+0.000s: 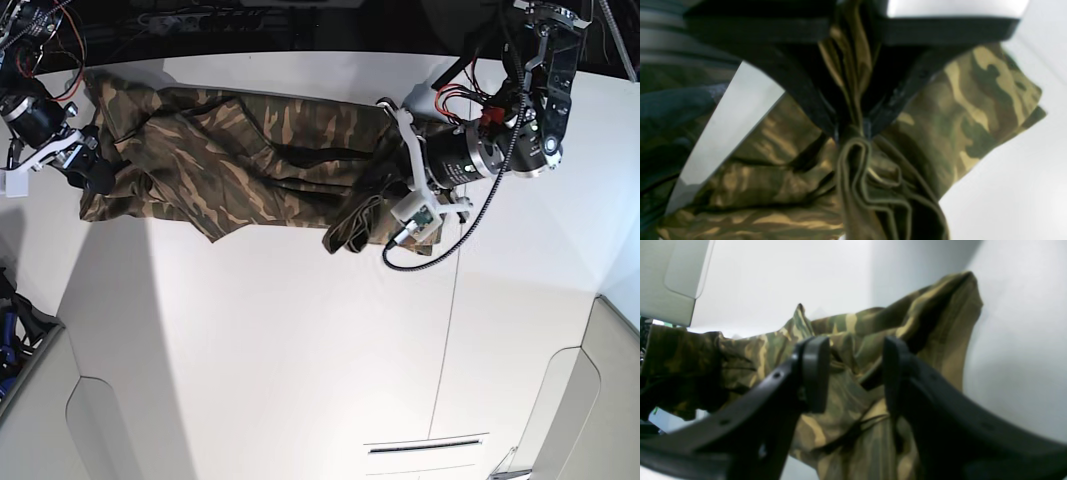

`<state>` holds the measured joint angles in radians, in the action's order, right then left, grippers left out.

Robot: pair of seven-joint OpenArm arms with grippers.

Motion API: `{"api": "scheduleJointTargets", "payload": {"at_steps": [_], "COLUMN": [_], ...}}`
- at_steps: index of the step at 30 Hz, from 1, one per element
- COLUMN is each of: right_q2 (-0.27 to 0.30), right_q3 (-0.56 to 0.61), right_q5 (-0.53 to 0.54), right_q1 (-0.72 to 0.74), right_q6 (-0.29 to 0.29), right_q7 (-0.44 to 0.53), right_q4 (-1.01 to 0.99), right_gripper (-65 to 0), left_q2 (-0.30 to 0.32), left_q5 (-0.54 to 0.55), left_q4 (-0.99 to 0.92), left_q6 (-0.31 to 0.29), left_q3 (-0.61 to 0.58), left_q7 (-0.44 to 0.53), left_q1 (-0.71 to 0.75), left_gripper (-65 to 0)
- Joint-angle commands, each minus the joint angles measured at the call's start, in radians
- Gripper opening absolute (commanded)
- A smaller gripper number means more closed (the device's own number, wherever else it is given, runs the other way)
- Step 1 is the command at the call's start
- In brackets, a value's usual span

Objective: Fold the T-shirt properly
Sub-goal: 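Carry the strip end in the left gripper toward the middle of the strip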

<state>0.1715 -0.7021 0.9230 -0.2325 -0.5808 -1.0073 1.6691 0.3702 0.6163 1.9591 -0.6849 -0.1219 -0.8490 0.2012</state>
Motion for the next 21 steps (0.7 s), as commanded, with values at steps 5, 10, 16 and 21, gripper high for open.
{"api": "scheduleJointTargets", "payload": {"at_steps": [5, 10, 16, 21], "right_q2": [0.014, 0.014, 0.014, 0.014], "right_q3": [-0.008, -0.031, -0.063, -0.062], "right_q5": [-0.006, -0.037, -0.081, -0.091], "right_q1": [0.008, 0.008, 0.007, 0.007], "right_q6": [0.002, 0.005, 0.009, 0.009], "right_q7": [0.023, 0.037, 0.045, 0.039], "right_q4": [0.018, 0.018, 0.018, 0.004], "right_gripper": [-37.2, -21.1, -21.1, -21.1], "left_q2": [-0.027, -0.027, -0.027, -0.044], "left_q5": [0.011, 0.015, 0.023, 0.023], "left_q4": [-0.012, -0.06, -0.064, -0.064], "left_q6": [0.002, 0.004, 0.02, 0.02], "left_q3": [-0.016, -0.047, -0.087, -0.087], "left_q7": [0.033, 0.09, 0.09, 0.09], "left_q1": [-0.013, -0.013, -0.013, -0.013], "left_gripper": [-45.8, -30.1, -30.1, -30.1]}}
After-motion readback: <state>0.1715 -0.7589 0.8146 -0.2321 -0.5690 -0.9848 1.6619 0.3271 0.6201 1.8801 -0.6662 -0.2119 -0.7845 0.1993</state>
